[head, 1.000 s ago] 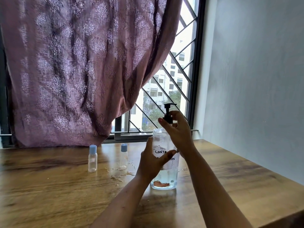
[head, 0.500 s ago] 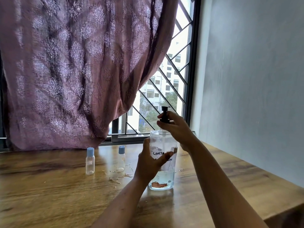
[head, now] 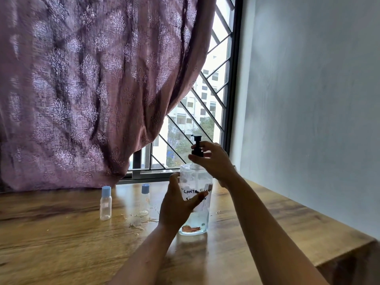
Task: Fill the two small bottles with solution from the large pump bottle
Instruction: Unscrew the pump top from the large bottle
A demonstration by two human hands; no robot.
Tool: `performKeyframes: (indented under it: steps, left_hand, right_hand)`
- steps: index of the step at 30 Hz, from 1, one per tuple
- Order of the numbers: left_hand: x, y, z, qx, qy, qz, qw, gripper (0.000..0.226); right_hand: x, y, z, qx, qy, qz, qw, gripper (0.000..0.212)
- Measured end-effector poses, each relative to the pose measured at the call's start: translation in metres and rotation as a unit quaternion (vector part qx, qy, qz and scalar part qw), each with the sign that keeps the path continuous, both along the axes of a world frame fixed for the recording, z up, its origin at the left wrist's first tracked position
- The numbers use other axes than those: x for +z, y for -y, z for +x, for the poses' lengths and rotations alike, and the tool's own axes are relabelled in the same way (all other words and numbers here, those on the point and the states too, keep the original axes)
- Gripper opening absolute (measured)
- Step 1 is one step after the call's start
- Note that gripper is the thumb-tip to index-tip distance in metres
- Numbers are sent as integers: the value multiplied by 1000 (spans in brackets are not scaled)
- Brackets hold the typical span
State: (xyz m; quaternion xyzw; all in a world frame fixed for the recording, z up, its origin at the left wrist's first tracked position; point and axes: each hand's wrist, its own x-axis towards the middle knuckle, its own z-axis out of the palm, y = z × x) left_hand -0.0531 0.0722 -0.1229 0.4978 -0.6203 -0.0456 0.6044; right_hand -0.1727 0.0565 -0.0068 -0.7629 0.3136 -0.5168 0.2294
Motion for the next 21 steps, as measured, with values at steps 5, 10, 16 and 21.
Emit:
performKeyframes:
  steps: [5,10,16,21]
  left_hand:
    - [2,-1,1,25,0,-33,999,87]
    - [1,-2,1,46,18,-57,997,95]
    - [7,-11,-1,60,32,-100,993,92]
    - [9,-16,1,86,76,-165,980,88]
  right_hand:
    - [13,-4,-1,25,24,9,999,27]
    - [41,-18,-8,24,106,-27,994,27]
    - [87,-37,-21,34,152,-51,986,27]
    - [120,-54,-29,14,153,-93,984,28]
